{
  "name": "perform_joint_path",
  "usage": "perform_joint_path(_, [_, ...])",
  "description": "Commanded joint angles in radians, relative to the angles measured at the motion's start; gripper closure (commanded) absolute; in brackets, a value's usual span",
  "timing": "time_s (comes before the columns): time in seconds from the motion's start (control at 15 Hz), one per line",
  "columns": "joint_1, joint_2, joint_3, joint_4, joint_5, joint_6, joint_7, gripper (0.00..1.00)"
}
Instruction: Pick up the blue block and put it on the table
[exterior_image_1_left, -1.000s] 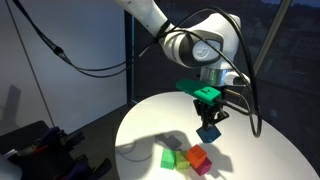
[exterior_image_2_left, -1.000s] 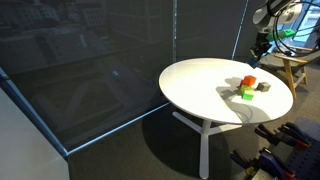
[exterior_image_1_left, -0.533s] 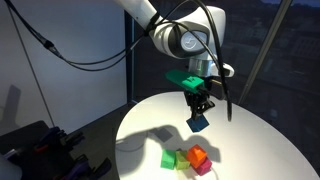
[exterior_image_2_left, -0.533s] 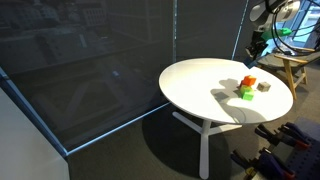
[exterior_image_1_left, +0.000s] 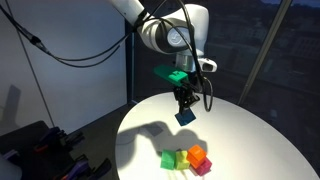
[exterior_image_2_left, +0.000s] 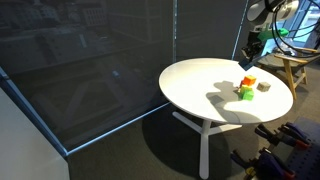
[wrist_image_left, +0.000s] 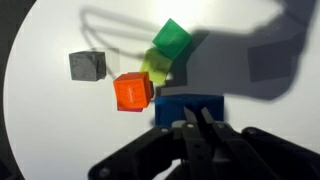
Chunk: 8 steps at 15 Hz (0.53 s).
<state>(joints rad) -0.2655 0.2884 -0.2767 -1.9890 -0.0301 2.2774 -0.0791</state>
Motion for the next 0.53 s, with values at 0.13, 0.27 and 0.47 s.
perform_joint_path(0.13, [0.023, -0.051, 0.019, -0.084, -0.031, 0.009, 0.032, 0.95])
perform_joint_path(0.27, [0.028, -0.047, 0.027, -0.1, -0.03, 0.018, 0.031, 0.95])
perform_joint_path(0.47, [0.039, -0.037, 0.034, -0.12, -0.035, 0.031, 0.041, 0.95])
